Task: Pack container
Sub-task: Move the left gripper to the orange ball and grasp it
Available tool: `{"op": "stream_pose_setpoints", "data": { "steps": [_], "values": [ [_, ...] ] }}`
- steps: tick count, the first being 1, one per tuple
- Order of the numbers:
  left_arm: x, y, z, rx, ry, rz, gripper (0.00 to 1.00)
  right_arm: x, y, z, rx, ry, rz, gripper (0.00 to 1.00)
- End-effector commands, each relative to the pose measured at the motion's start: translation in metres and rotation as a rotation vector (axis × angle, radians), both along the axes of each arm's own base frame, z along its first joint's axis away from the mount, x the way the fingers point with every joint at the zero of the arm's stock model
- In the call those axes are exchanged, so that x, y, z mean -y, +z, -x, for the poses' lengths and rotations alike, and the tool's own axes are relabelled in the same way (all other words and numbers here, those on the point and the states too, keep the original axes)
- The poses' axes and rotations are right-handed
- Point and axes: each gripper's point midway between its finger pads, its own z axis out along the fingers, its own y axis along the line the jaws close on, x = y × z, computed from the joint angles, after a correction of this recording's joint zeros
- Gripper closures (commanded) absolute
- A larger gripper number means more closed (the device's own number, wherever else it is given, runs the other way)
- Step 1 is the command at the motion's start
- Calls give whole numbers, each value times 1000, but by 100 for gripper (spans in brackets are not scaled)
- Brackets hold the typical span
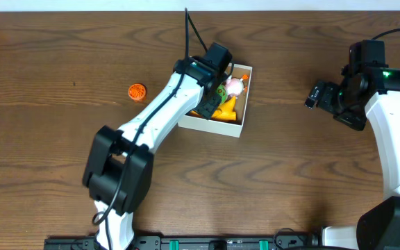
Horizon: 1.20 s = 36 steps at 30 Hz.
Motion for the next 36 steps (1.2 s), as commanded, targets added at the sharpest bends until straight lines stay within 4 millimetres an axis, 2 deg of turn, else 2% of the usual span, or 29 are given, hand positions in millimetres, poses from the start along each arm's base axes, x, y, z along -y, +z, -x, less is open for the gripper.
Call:
{"op": "stream_pose_setpoints", "data": {
  "steps": [1,4,10,14,18,23,25,30,33,36],
  "values": [
    [3,52,-10,131,11,68,27,-1,1,-2,6,16,4,1],
    [12,60,-20,177,6,118,25,-1,2,-3,9,16,4,1],
    [42,46,-35,180,-29,229,24,-1,1,-2,7,16,4,1],
    [38,37,-38,174,-22,203,25,-1,1,-1,4,16,4,1],
    [7,45,-53,248,47,104,23,-1,1,-2,5,16,4,1],
    [-49,55,-68,272,169,34,21,2,1,-1,3,13,17,1],
    [-73,54,-74,267,237,37,20,3,1,-1,3,10,28,1],
    [-108,50,-82,217,314,130,20,4,1,-1,1,10,29,1],
    [-134,48,-87,214,365,128,20,4,1,-1,1,10,29,1],
    [-158,35,-91,192,415,135,14,4,1,-1,0,10,29,1]
  ]
}}
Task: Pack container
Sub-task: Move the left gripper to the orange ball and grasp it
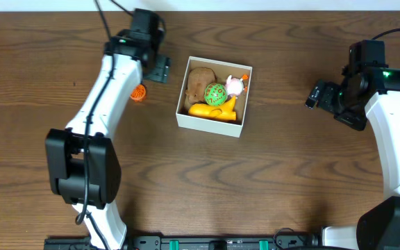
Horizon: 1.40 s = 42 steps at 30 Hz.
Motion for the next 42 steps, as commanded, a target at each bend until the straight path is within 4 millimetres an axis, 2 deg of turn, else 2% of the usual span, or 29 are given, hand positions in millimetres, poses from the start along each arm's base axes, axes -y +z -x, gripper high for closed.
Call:
{"op": "stream_pose_setpoints", "data": {
  "steps": [1,7,12,27,34,40,42],
  "values": [
    [-14,-6,-2,-13,21,60,13,2,1,-1,1,13,18,1],
    [-34,-53,4,-141,30,77,13,1,1,1,-6,13,17,1],
    [-36,-83,6,-203,35,73,12,1,1,1,-9,13,17,1],
    [-37,-139,20,-330,41,62,12,1,0,2,-13,13,17,1],
    [-37,-148,20,-342,39,60,14,1,0,3,-17,13,16,1],
    [-37,-148,21,-348,41,60,27,1,0,3,-17,13,16,1],
    [-37,-148,23,-354,41,59,29,1,0,3,-17,13,16,1]
  ]
}}
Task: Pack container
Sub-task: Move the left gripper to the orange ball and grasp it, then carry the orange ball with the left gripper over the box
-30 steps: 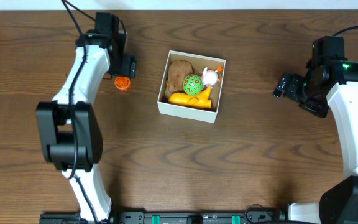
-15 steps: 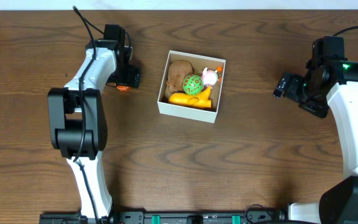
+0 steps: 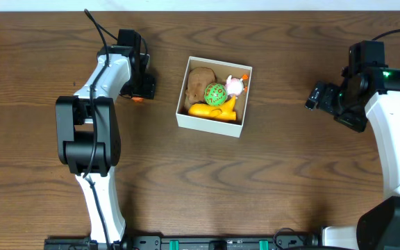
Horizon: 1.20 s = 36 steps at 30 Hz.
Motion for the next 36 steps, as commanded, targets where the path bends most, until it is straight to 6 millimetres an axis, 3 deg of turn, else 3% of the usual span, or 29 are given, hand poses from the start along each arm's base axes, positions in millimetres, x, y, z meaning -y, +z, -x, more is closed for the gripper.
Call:
{"op": "stream_pose_setpoints", "data": {
  "steps": [1,14,20,24,30,33,36],
  "values": [
    [-2,-21,12,-66,-11,-14,29,2,1,-1,0,13,18,1],
    [-3,-12,17,-84,-11,-15,44,2,1,-1,-1,13,17,1],
    [-3,11,17,-60,-11,-14,44,2,1,1,-7,13,17,1],
    [-2,51,8,37,-11,-8,44,1,0,2,-10,13,17,1],
    [11,138,13,208,-34,10,49,1,0,4,-19,13,16,1],
    [41,184,31,283,-94,68,48,1,0,3,-15,13,16,1],
    [73,213,45,344,-169,111,49,2,0,2,-11,13,17,1]
  ]
}}
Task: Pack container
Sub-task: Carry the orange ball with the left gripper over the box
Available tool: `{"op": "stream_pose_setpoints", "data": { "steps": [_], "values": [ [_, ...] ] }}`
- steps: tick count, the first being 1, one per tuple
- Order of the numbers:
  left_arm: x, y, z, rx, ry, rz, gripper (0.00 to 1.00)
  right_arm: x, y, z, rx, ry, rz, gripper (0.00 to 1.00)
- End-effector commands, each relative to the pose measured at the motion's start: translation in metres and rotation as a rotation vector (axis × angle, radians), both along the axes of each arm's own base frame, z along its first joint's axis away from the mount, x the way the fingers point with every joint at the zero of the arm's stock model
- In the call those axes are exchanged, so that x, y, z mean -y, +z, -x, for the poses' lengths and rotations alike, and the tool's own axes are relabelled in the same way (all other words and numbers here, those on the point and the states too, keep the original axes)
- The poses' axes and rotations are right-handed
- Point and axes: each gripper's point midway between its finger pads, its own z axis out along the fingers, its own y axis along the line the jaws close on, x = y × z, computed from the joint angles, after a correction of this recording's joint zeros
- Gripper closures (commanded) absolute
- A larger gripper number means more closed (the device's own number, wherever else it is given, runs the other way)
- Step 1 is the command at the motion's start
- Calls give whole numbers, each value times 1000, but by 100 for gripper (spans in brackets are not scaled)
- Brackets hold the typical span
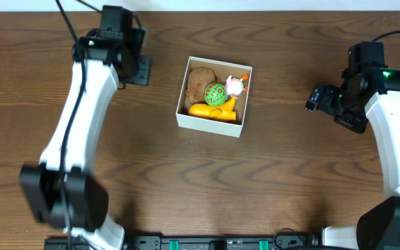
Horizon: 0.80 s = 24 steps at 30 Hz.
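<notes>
A white box (210, 122) stands mid-table, holding a brown toy (198, 82), a green lattice ball (215, 94), a pink-and-white toy (235, 85) and an orange-yellow toy (214, 110). My left gripper (139, 70) hangs left of the box, raised off the table. The small orange ball is hidden beneath it and no ball lies on the wood there, so the gripper appears shut on it. My right gripper (315, 96) is held off to the right of the box; its jaws are too small and dark to read.
The dark wooden table (255, 187) spreads all round the box. My left arm (82, 118) slants across the left side. My right arm (394, 139) stands at the right edge.
My left gripper was down on the orange ball left of the box. It is now higher and farther back, and the ball no longer lies on the table. The right arm has not moved.
My left gripper was over the box among the toys while an orange ball lay on the table to the left. It then stood back-left of the box, above the ball. Then it was down on the ball. Now it is raised and the ball's spot is bare.
</notes>
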Motion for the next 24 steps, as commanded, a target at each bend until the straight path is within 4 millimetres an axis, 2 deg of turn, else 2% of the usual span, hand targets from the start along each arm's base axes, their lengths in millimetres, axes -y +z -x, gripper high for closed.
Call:
{"op": "stream_pose_setpoints", "data": {
  "steps": [1,4,6,11,14,17,20,22,24],
  "values": [
    [45,31,15,63,-114,53,49,2,1,-3,9,13,18,1],
    [86,39,25,94,-212,66,50,2,2,-4,13,13,18,1],
    [116,35,31,99,-284,71,52,2,2,-4,12,13,18,1],
    [184,11,35,108,-421,81,54,2,1,-3,9,14,18,1],
    [212,-10,29,111,-469,83,54,2,1,-2,6,13,17,1],
    [230,-36,19,119,-524,55,54,2,1,-2,5,14,17,1],
    [235,-58,7,122,-516,29,53,2,1,0,-1,14,17,1],
    [237,-69,1,120,-515,27,43,1,1,1,-5,14,17,1],
    [236,-72,0,121,-542,7,40,1,1,1,-8,14,16,1]
  ]
}}
